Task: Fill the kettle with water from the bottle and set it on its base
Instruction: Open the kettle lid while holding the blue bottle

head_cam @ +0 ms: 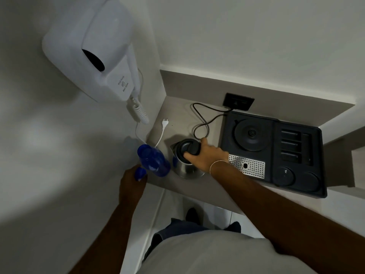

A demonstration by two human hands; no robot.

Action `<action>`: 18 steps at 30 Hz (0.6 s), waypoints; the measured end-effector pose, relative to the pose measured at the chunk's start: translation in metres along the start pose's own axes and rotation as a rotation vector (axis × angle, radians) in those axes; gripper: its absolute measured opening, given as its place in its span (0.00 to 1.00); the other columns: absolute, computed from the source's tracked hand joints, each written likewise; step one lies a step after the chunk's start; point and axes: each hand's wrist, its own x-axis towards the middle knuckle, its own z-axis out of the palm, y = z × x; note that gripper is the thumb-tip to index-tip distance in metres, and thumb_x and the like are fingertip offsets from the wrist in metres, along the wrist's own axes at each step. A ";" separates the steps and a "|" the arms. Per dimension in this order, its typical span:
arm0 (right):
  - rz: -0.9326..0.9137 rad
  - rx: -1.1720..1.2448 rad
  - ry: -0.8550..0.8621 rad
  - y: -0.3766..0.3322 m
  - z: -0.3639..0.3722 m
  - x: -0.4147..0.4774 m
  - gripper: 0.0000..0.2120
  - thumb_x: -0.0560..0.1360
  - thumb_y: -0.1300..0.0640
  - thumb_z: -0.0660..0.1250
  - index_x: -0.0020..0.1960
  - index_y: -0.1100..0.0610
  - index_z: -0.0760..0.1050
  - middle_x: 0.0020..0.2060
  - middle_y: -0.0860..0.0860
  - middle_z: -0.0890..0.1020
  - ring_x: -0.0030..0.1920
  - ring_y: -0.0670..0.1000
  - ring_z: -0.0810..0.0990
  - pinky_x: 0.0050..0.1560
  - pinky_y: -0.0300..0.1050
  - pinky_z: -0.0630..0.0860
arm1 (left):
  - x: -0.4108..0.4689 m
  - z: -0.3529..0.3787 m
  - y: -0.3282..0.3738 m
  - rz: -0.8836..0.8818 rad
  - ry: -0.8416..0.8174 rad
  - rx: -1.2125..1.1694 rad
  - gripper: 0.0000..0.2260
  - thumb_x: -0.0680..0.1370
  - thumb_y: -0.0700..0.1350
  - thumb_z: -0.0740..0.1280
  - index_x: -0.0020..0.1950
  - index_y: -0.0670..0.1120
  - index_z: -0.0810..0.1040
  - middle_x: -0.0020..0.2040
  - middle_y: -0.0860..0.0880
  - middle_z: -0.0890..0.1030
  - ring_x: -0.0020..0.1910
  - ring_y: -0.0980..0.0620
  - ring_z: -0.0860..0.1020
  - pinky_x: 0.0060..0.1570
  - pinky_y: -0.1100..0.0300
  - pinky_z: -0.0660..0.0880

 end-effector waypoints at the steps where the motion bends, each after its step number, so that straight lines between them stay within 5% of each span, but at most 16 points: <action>1: 0.003 0.003 0.005 0.000 0.000 0.000 0.41 0.64 0.18 0.56 0.65 0.47 0.67 0.52 0.51 0.83 0.54 0.58 0.83 0.61 0.60 0.77 | 0.008 0.006 -0.005 0.007 -0.010 0.025 0.07 0.80 0.38 0.71 0.45 0.49 0.79 0.42 0.47 0.82 0.42 0.47 0.80 0.47 0.53 0.75; 5: -0.007 -0.013 0.017 0.002 0.001 0.000 0.39 0.68 0.20 0.58 0.66 0.47 0.66 0.50 0.50 0.82 0.53 0.57 0.84 0.58 0.57 0.78 | 0.037 0.025 -0.027 0.045 -0.027 0.058 0.11 0.80 0.40 0.69 0.39 0.50 0.75 0.38 0.46 0.80 0.37 0.50 0.78 0.39 0.50 0.75; 9: -0.006 -0.043 0.039 0.003 -0.001 -0.003 0.39 0.72 0.20 0.61 0.69 0.49 0.66 0.49 0.49 0.78 0.48 0.55 0.77 0.50 0.52 0.71 | 0.061 0.048 -0.053 0.065 -0.042 -0.022 0.07 0.77 0.52 0.65 0.44 0.50 0.77 0.42 0.45 0.80 0.43 0.41 0.81 0.45 0.42 0.80; 12: -0.013 0.008 0.044 0.004 0.001 -0.004 0.37 0.73 0.22 0.63 0.68 0.49 0.66 0.49 0.49 0.80 0.49 0.56 0.82 0.49 0.50 0.76 | 0.053 0.052 -0.042 0.077 -0.055 -0.014 0.02 0.80 0.43 0.66 0.49 0.47 0.79 0.47 0.43 0.82 0.48 0.38 0.81 0.51 0.36 0.81; 15: -0.005 0.028 0.068 0.003 0.004 -0.005 0.35 0.72 0.23 0.63 0.66 0.49 0.67 0.49 0.50 0.82 0.51 0.58 0.85 0.52 0.53 0.81 | 0.049 0.054 -0.035 0.092 -0.042 0.038 0.11 0.77 0.32 0.67 0.56 0.44 0.79 0.52 0.42 0.83 0.52 0.39 0.82 0.54 0.37 0.81; 18: -0.005 0.001 0.083 0.000 0.006 -0.005 0.33 0.74 0.25 0.62 0.64 0.49 0.66 0.48 0.51 0.82 0.48 0.57 0.83 0.52 0.54 0.82 | 0.044 0.052 -0.032 0.124 0.025 0.078 0.17 0.74 0.32 0.69 0.61 0.46 0.77 0.57 0.43 0.82 0.57 0.40 0.81 0.56 0.37 0.81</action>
